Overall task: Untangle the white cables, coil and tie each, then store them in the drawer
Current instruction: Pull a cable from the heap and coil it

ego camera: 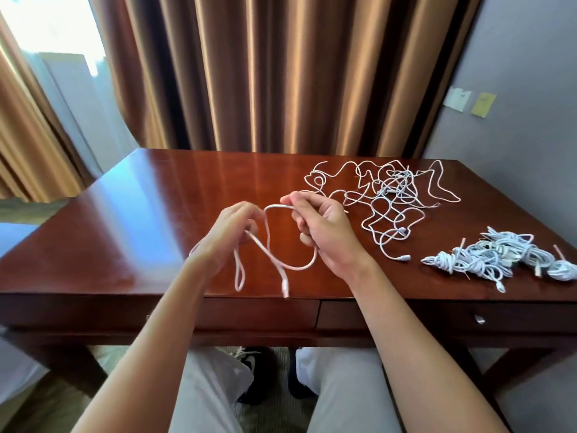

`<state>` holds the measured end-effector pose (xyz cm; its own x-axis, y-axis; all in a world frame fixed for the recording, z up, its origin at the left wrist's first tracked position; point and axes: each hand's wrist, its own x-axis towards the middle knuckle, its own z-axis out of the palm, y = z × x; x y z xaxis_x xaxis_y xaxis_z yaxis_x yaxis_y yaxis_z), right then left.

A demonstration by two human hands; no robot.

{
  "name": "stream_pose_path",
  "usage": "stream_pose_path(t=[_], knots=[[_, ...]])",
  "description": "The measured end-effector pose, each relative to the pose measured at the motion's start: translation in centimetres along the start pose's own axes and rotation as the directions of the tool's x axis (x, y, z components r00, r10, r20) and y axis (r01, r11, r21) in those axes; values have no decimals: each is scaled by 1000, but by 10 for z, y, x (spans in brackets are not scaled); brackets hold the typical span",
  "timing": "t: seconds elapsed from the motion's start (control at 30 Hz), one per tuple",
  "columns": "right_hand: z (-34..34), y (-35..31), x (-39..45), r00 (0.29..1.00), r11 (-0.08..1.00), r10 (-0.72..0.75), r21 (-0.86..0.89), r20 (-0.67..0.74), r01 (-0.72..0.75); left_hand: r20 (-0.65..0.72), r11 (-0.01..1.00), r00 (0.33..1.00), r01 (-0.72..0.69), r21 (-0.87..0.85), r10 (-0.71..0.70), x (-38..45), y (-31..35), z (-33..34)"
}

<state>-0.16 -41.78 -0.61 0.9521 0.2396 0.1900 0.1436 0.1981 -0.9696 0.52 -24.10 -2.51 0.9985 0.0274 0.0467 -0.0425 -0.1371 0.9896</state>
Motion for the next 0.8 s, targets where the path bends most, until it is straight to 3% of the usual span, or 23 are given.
stream_pose_path(t=[0.13,0.23,0.33,0.47,0.6,0.7,0.8], knots=[[4,-11,-2,989,998,-66,34,130,62,127,984,985,-134,120,118,2,-7,1],[3,-18,0,985,983,-135,140,105,120,212,932,965,-211,295,151,1,-13,-3],[-3,-19,2,992,988,-118,106,48,112,208,913,957,-262,312,203,-4,-13,-3],[-11,-12,-1,998,984,55,-171,22,-50,122,889,934,-357,285,336,-8,-5,0],[-16,-13,-5,966,951,257,-186,36,-246,125,744,846,-519,421,519,-14,10,1],[-20,-13,-6,889,882,440,-245,125,-402,112,663,780,-590,460,616,-17,22,5],[-15,-10,-9,770,838,543,-161,335,-521,102,582,722,-625,520,685,-18,28,11]])
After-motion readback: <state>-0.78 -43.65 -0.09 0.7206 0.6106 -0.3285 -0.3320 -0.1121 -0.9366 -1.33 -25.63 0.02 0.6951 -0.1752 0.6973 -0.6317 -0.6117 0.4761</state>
